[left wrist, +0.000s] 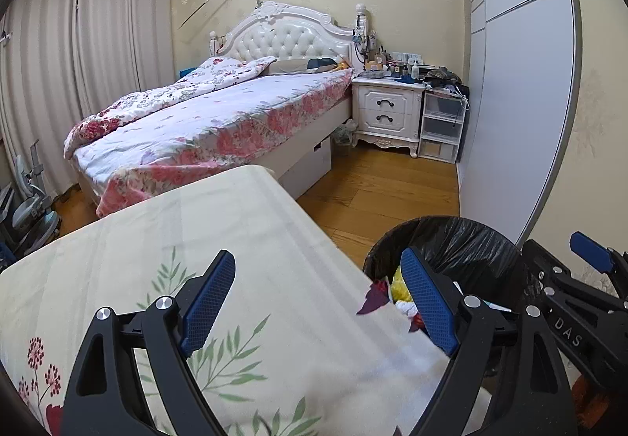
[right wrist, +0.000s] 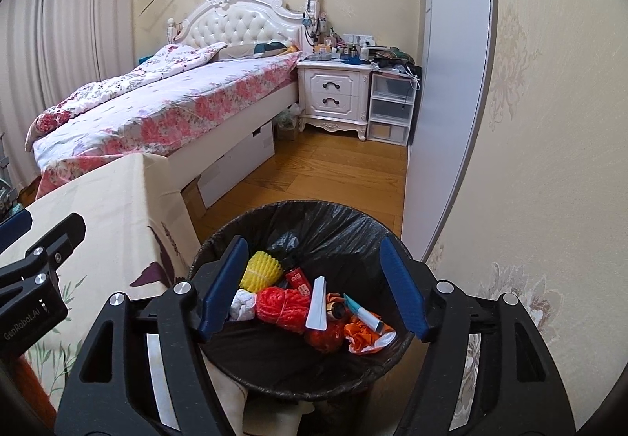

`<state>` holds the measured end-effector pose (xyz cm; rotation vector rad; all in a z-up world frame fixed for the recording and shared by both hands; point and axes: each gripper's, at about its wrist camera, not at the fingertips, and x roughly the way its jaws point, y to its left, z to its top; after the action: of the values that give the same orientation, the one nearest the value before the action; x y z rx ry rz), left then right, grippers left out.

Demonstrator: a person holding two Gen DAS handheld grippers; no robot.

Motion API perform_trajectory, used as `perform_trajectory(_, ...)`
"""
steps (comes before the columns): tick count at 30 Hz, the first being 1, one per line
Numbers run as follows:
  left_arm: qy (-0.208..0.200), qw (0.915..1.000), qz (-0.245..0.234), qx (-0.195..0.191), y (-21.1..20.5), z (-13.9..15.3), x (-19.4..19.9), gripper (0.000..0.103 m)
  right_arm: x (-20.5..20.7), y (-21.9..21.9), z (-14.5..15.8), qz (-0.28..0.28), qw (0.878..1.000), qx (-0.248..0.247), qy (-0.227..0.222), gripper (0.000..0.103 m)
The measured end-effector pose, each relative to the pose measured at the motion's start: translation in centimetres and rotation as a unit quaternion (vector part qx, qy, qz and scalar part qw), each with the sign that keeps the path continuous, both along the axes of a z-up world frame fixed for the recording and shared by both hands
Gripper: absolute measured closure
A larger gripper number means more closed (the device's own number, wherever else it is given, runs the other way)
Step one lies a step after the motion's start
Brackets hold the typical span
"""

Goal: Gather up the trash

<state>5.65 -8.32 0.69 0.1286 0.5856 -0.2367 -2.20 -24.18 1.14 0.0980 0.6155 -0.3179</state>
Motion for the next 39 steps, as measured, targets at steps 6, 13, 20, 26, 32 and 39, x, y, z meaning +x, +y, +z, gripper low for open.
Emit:
perform_trajectory(6,-0.001,0.9999,0.013,-0.007,1.8,0.4,-1.4,0.019,-1.3,1.2,0.5,0.014,1.000,-0.008,-0.003,0.033)
perform_trajectory(13,-0.014,0.9996,0.018,-0.015,3.0,1.1,-3.0,0.019,-2.7,2.3,1.3,0.022,0.999,-0.018,-0.017,0.030)
perform_trajectory(20,-0.022,0.9994,0.017,-0.021,3.4,1.4,-4.2,0.019,-3.5,2.6,2.0,0.023,0.999,-0.024,-0.026,0.030)
perform_trajectory(26,-0.022,0.9993,0.018,-0.023,3.6,1.5,-4.4,0.019,-3.7,2.6,2.1,0.022,0.999,-0.024,-0.027,0.030)
perform_trajectory(32,-0.022,0.9993,0.017,-0.024,3.6,1.5,-4.5,0.019,-3.7,2.6,2.1,0.022,0.999,-0.025,-0.027,0.030)
perform_trajectory(39,-0.020,0.9994,0.016,-0.024,3.6,1.5,-4.5,0.019,-3.8,2.6,2.1,0.022,0.999,-0.025,-0.028,0.030)
